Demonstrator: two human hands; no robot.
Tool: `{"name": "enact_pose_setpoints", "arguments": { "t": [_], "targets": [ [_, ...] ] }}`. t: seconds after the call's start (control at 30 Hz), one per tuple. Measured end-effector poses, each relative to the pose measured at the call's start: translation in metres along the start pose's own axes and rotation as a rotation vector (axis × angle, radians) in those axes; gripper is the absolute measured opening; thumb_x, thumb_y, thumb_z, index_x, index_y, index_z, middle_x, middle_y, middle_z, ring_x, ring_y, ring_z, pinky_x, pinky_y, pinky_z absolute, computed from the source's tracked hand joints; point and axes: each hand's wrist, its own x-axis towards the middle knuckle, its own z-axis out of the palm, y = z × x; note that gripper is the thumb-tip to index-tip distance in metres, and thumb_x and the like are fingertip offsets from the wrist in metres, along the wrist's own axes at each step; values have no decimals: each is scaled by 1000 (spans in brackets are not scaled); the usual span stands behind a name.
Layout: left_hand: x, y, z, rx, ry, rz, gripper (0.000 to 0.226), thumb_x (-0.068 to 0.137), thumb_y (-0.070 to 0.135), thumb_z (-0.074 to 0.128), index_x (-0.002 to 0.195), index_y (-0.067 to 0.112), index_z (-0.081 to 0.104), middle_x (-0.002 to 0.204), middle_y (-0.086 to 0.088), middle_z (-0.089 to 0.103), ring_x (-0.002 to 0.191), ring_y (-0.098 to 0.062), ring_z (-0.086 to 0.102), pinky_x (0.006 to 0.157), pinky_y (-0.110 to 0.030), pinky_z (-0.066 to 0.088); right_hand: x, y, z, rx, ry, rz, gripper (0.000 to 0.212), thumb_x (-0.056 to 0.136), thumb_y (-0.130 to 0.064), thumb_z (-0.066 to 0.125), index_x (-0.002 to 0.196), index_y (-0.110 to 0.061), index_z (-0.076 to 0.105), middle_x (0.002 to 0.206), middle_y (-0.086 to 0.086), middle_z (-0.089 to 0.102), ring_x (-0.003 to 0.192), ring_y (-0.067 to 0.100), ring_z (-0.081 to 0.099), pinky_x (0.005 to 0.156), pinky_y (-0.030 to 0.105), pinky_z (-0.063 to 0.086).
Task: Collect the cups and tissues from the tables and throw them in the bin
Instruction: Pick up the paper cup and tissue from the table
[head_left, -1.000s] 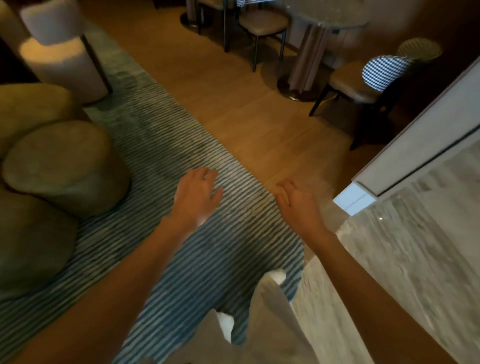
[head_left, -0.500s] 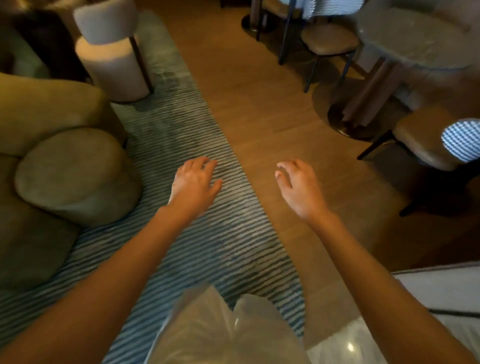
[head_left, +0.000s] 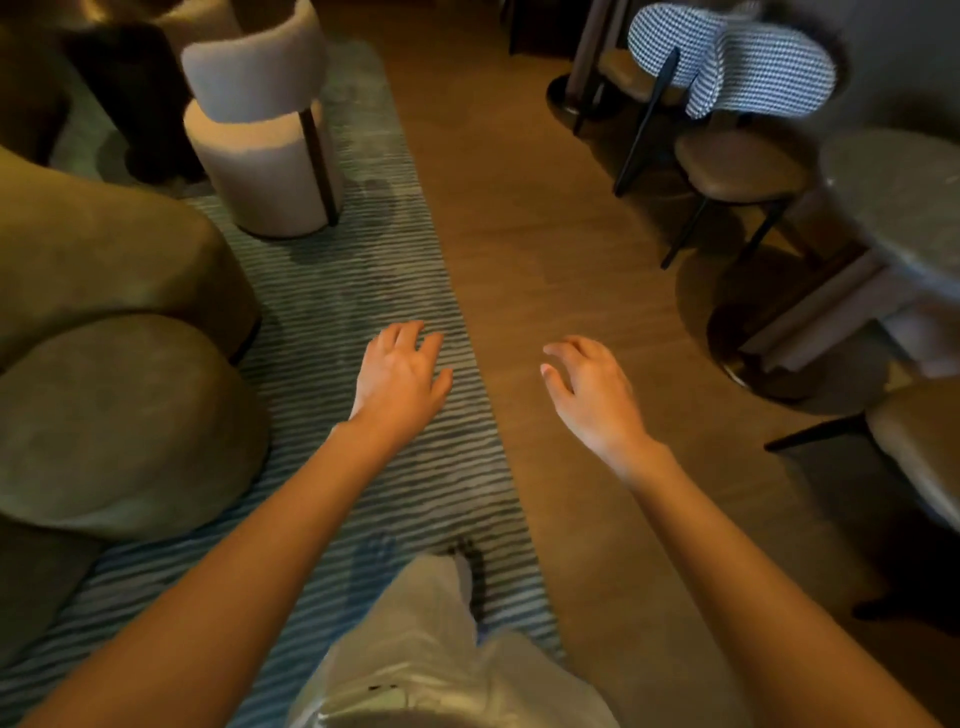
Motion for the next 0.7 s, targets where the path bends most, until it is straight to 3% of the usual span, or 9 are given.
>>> {"name": "enact_pose_setpoints", "arguments": {
  "t": [0.17, 0.3, 0.7],
  "targets": [
    [114, -1, -6, 55, -41, 16, 54, 97, 42, 42, 143, 14, 35, 150, -12, 30, 137, -29, 27, 112, -40, 28, 103, 28, -13, 15, 29, 55, 37, 100, -30, 44, 130, -12, 54, 132, 6, 53, 130, 21, 40, 102, 35, 38],
    [214, 2, 3, 45, -56, -9, 56, 96, 43, 43, 143, 14, 35, 150, -12, 31, 137, -29, 28, 112, -40, 28, 184, 68, -11, 76, -75, 120, 37, 100, -34, 43, 130, -16, 54, 133, 3, 51, 130, 21, 39, 102, 35, 38],
    [521, 39, -23, 34, 26, -110, 57, 94, 43, 46, 142, 13, 36, 147, -13, 35, 135, -30, 32, 111, -42, 30, 496, 178, -85, -10, -55, -2, 40, 99, -33, 44, 132, -13, 53, 135, 7, 51, 133, 23, 38, 106, 37, 36]
  ]
}}
